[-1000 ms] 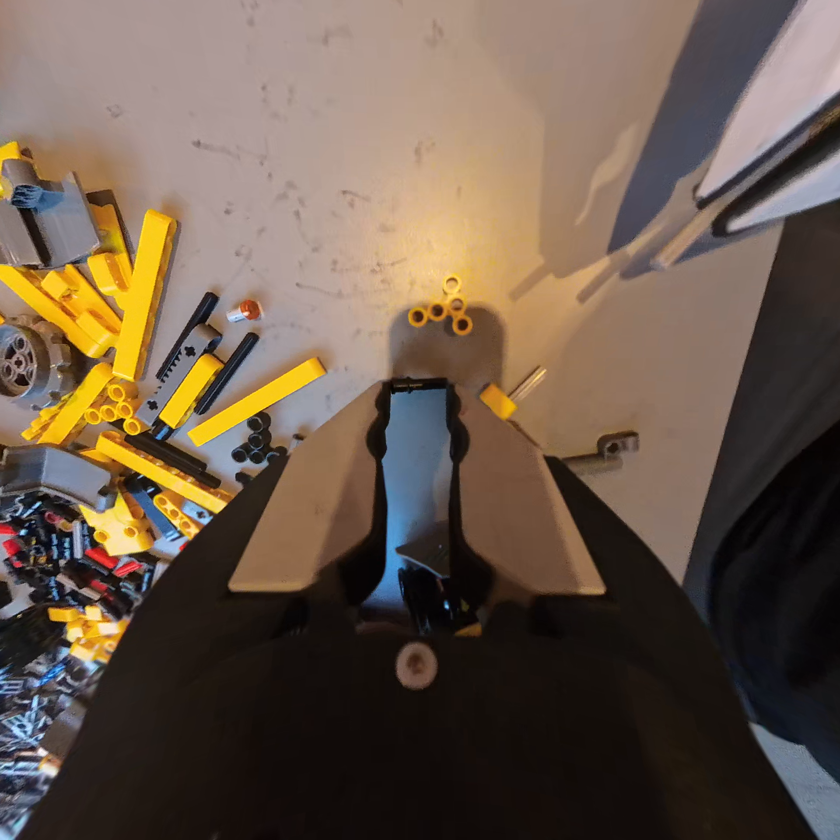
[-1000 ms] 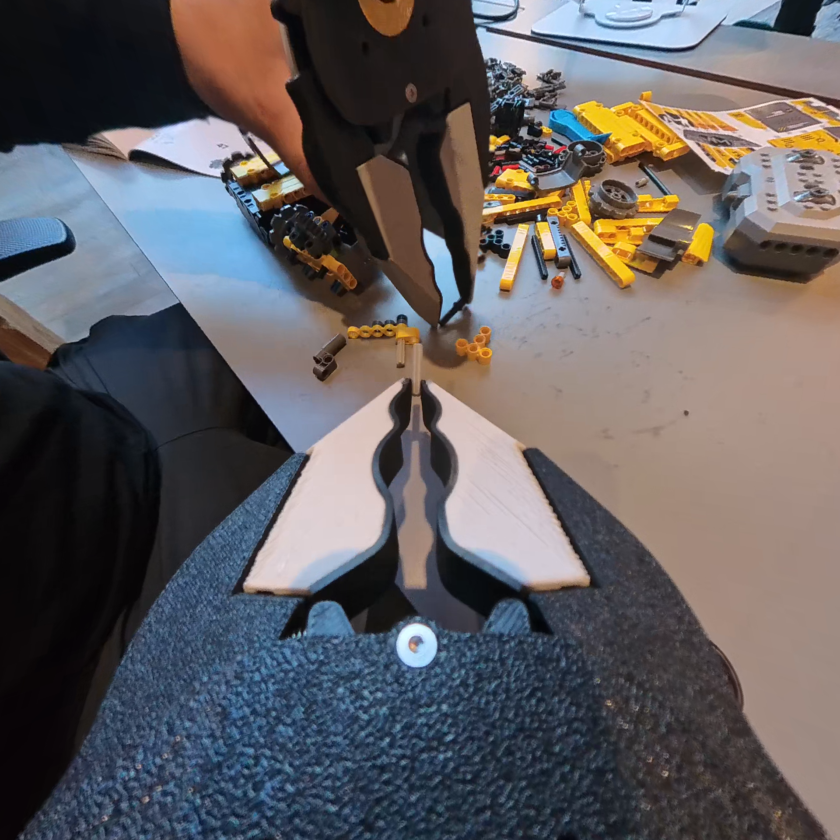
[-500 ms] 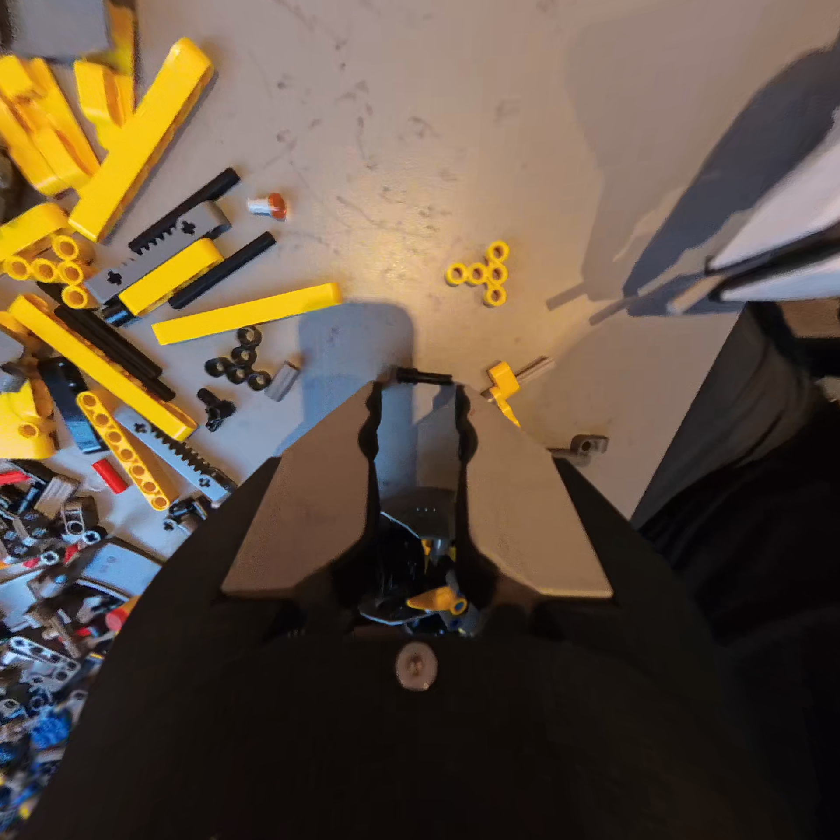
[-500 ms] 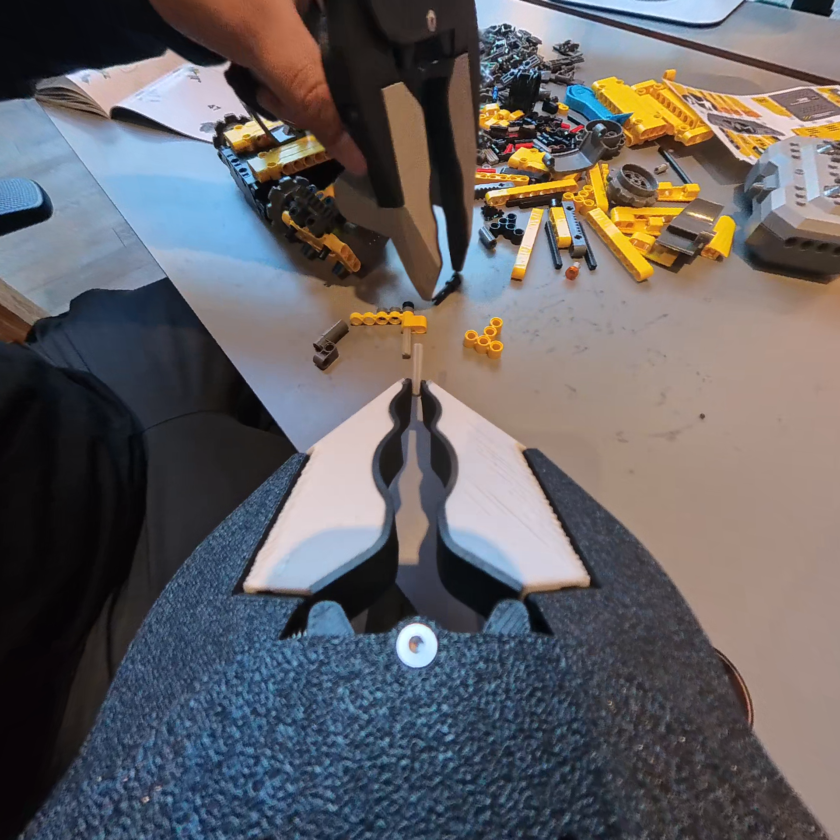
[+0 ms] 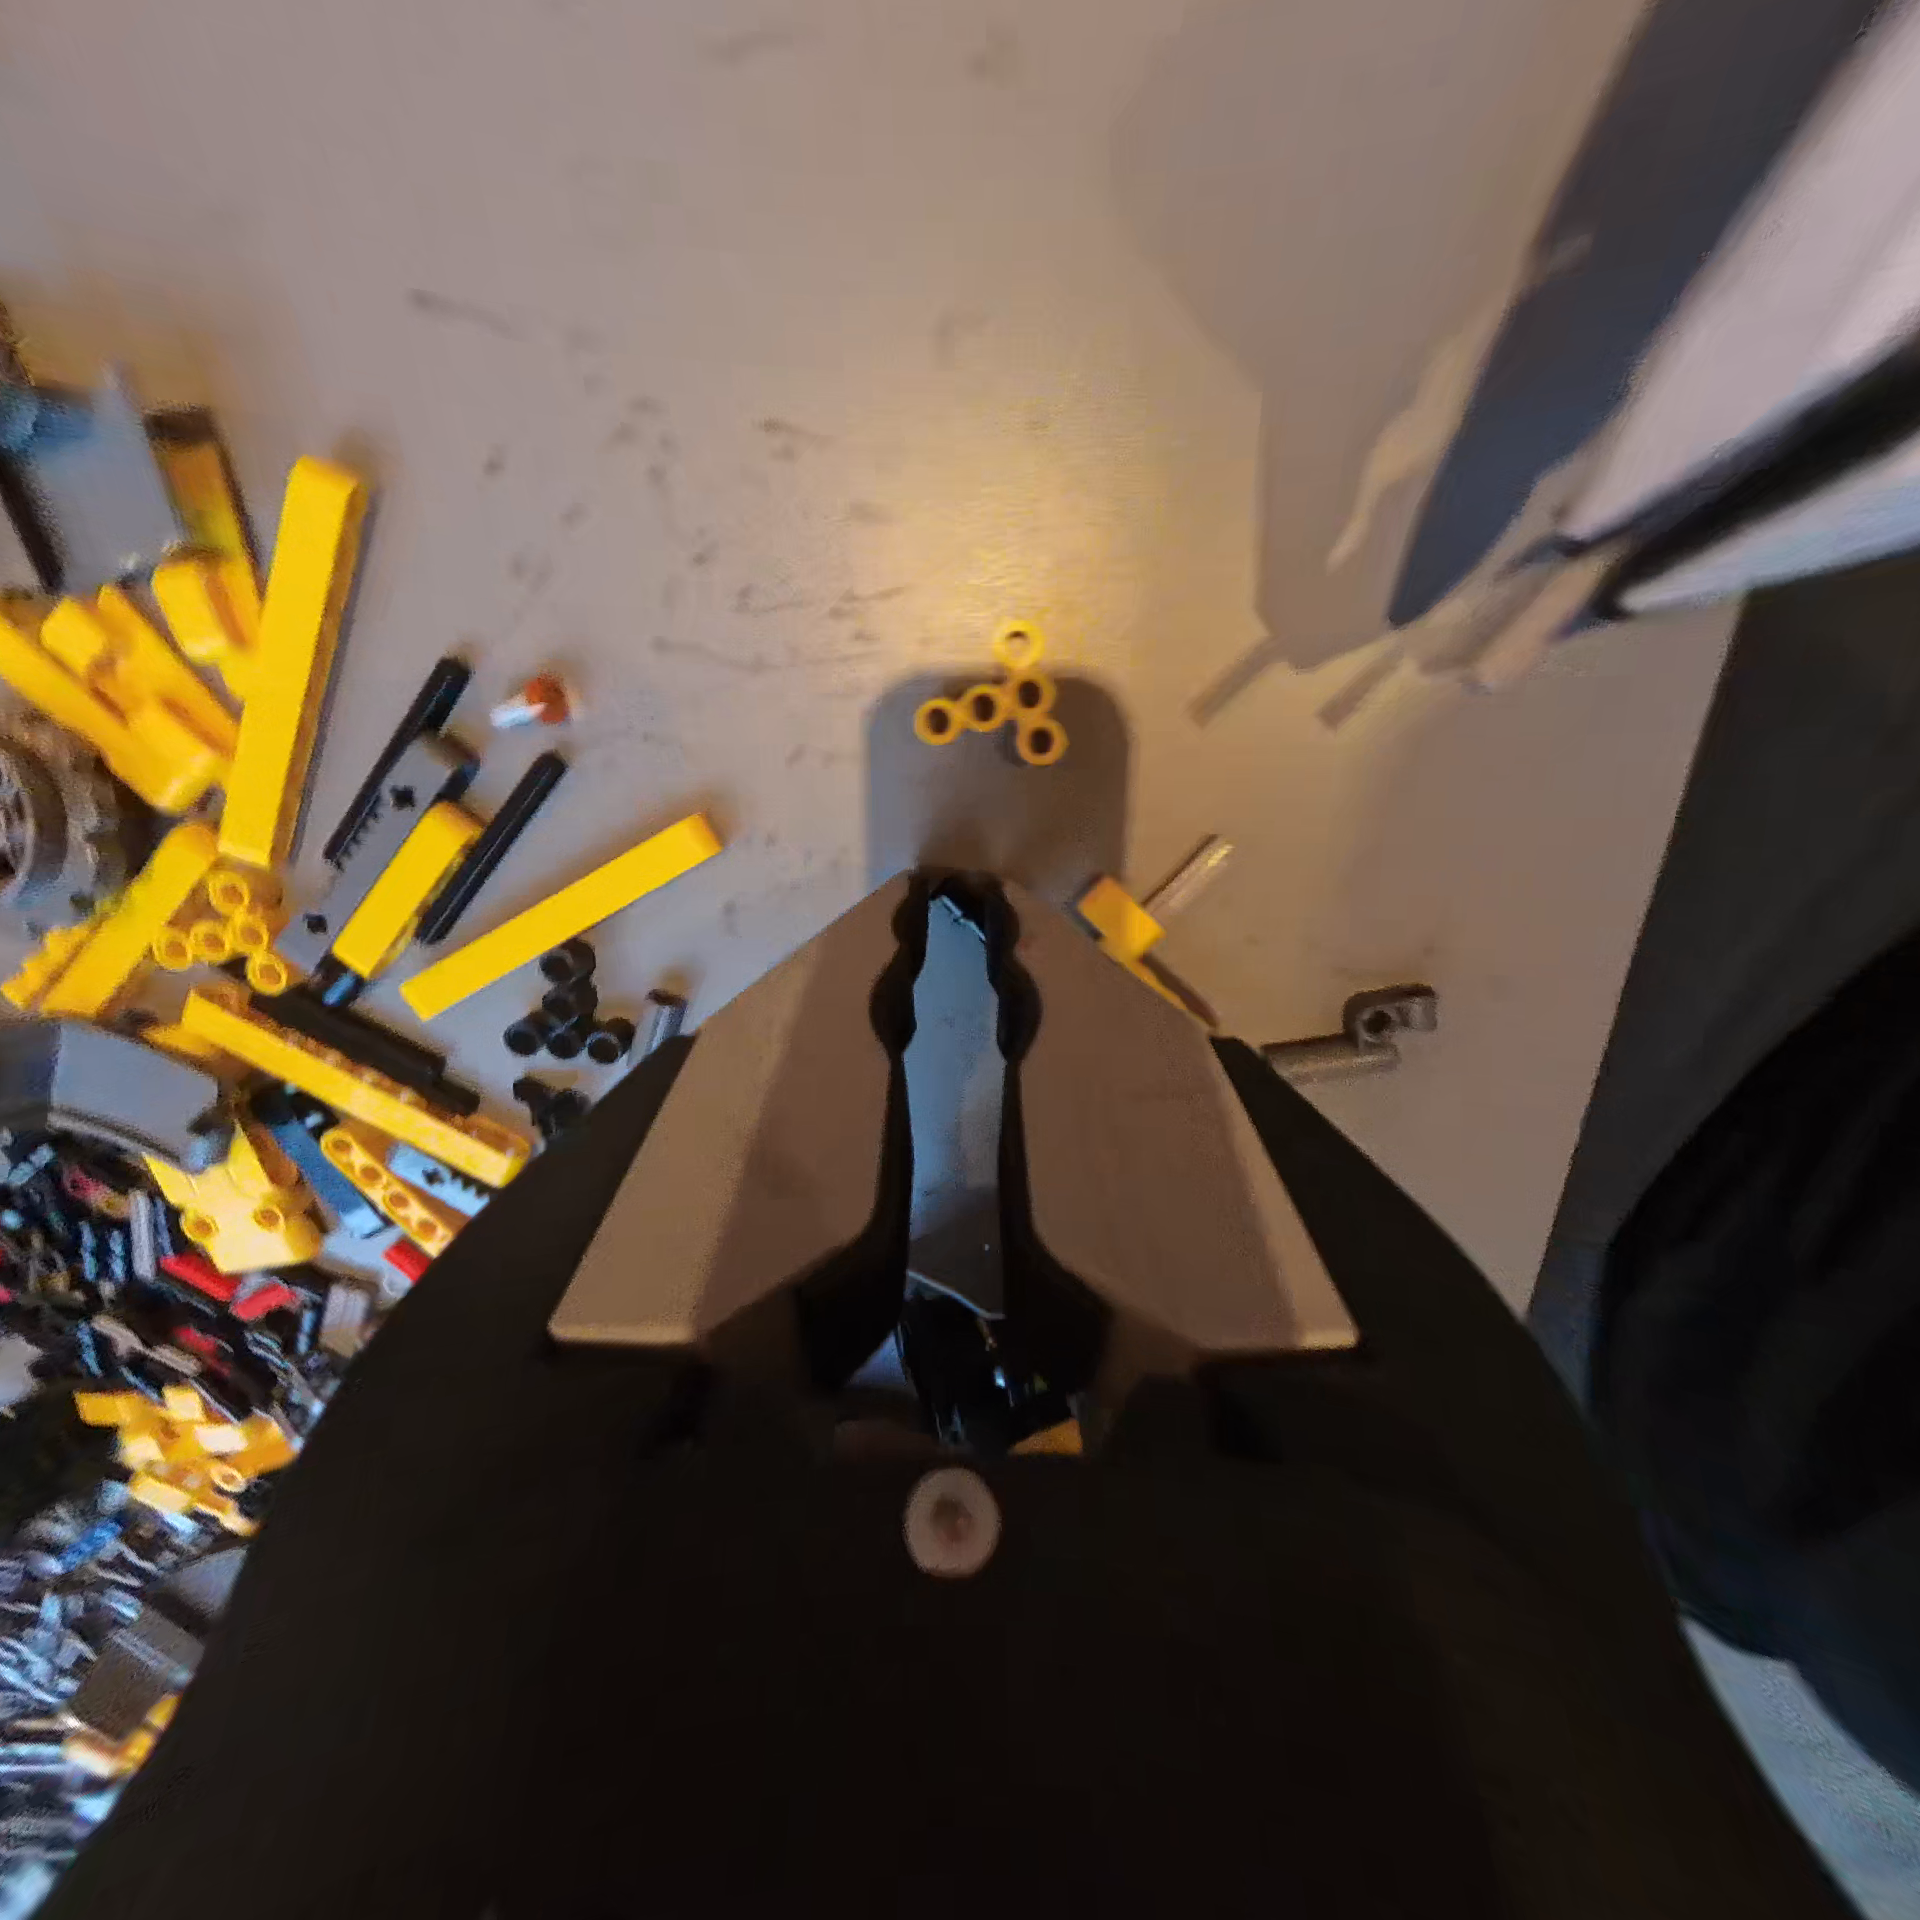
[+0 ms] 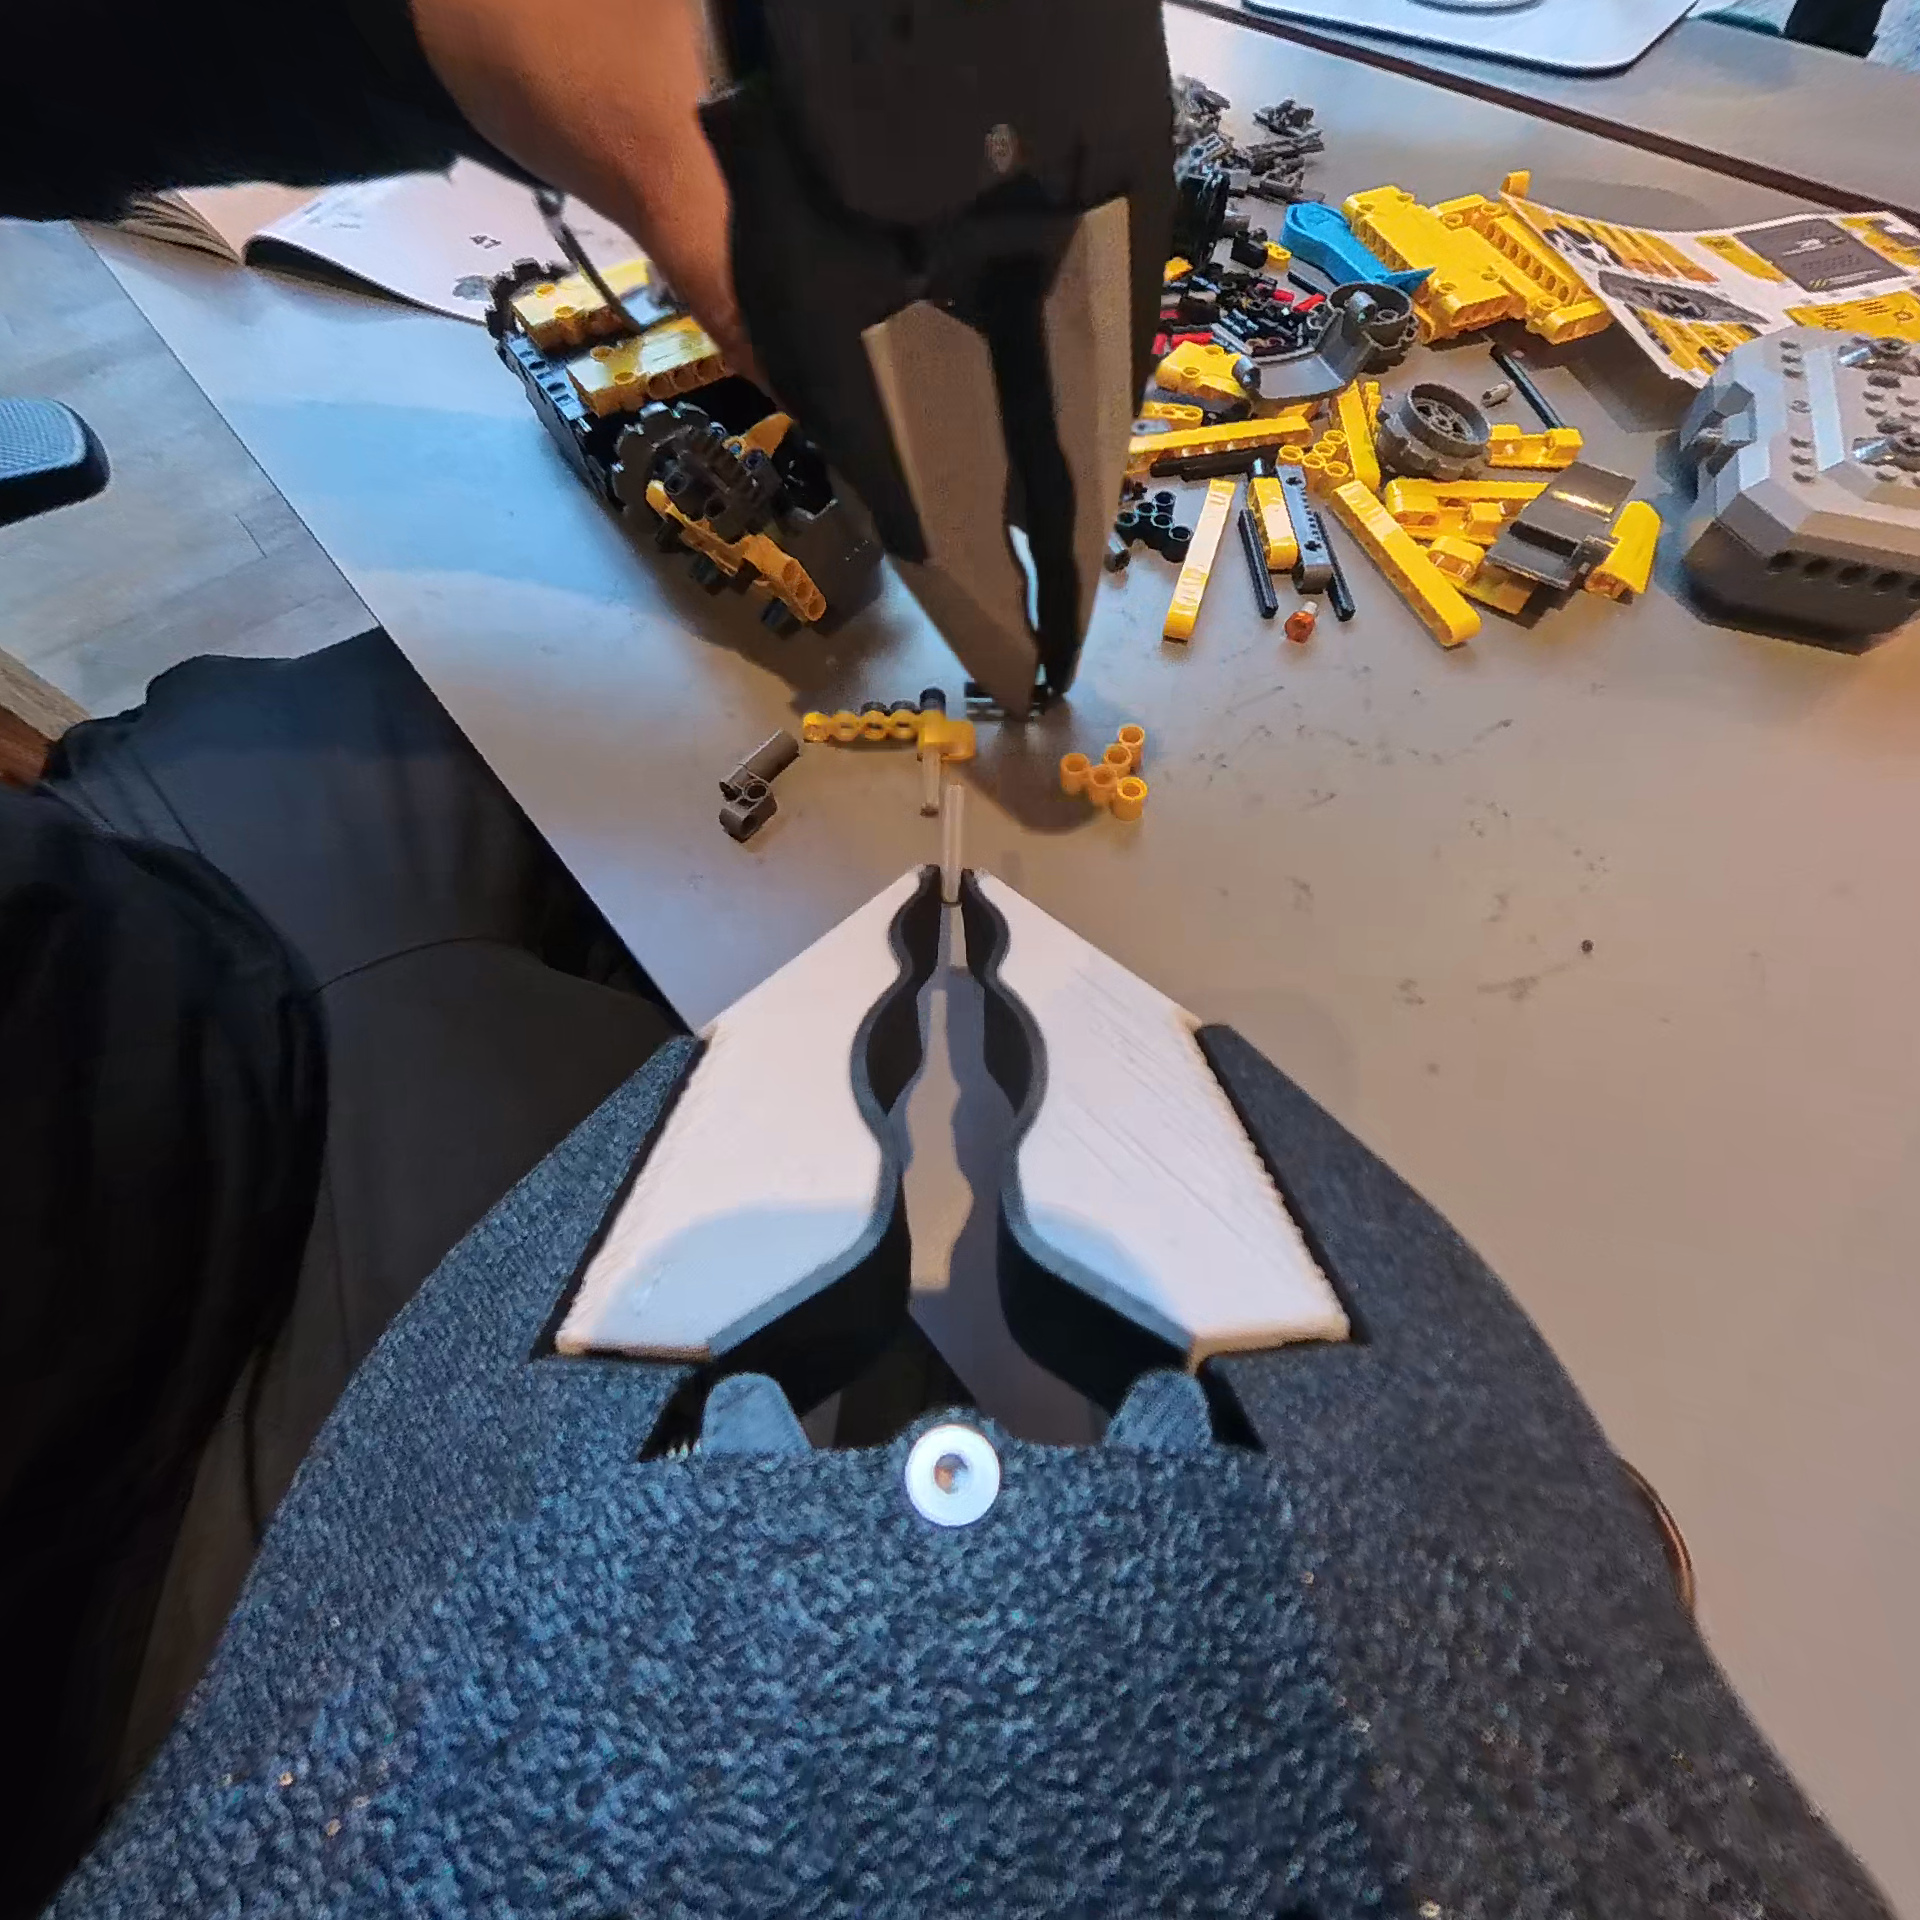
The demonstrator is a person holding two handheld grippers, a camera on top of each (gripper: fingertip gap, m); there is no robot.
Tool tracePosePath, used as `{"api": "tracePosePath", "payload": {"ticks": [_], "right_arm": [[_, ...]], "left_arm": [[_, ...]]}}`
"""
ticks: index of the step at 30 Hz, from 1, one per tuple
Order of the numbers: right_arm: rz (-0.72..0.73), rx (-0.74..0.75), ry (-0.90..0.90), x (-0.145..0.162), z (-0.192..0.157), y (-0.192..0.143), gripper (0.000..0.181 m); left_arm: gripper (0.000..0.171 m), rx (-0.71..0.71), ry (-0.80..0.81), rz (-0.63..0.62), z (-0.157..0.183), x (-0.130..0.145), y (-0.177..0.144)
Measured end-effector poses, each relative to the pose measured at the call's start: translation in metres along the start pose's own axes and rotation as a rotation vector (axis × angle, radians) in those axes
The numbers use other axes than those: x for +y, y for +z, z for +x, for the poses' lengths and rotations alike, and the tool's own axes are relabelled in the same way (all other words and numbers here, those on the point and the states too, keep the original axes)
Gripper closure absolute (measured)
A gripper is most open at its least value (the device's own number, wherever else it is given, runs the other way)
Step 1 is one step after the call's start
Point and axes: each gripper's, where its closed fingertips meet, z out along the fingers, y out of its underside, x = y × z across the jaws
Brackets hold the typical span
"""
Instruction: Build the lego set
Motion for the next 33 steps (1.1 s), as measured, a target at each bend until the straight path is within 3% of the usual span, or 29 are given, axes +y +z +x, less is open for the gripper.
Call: {"api": "tracePosePath", "payload": {"ticks": [4, 8, 13, 17, 18, 22, 25, 28, 33], "right_arm": [[-0.054, 0.036, -0.012, 0.009, 0.005, 0.002, 0.178], [-0.122, 0.058, -0.027, 0.020, 0.007, 0.007, 0.178], [-0.203, 0.088, -0.060, 0.033, 0.010, 0.014, 0.178], [-0.236, 0.117, -0.105, 0.037, 0.013, 0.015, 0.178], [-0.242, 0.136, -0.117, 0.037, 0.015, 0.014, 0.178], [-0.233, 0.175, -0.175, 0.038, 0.021, 0.011, 0.178], [-0.239, 0.165, -0.186, 0.041, 0.021, 0.006, 0.178], [-0.248, 0.157, -0.182, 0.042, 0.019, -0.005, 0.178], [-0.216, 0.056, -0.095, 0.043, 0.001, -0.018, 0.178]], "left_arm": [[0.156, -0.009, 0.109, 0.013, 0.011, -0.004, -0.003], [0.143, -0.030, 0.035, 0.003, 0.006, -0.001, -0.009], [0.145, 0.029, -0.013, -0.036, 0.017, 0.006, -0.002], [0.158, 0.014, 0.004, -0.030, 0.015, 0.000, -0.001], [0.166, 0.004, 0.028, -0.031, 0.014, -0.001, 0.000], [0.166, -0.028, 0.190, -0.008, 0.017, -0.009, 0.000], [0.166, -0.018, 0.390, 0.117, 0.043, -0.031, -0.009], [0.166, -0.039, 0.544, 0.130, 0.059, -0.037, -0.007], [0.167, 0.007, 0.626, 0.167, 0.076, -0.043, 0.004]]}}
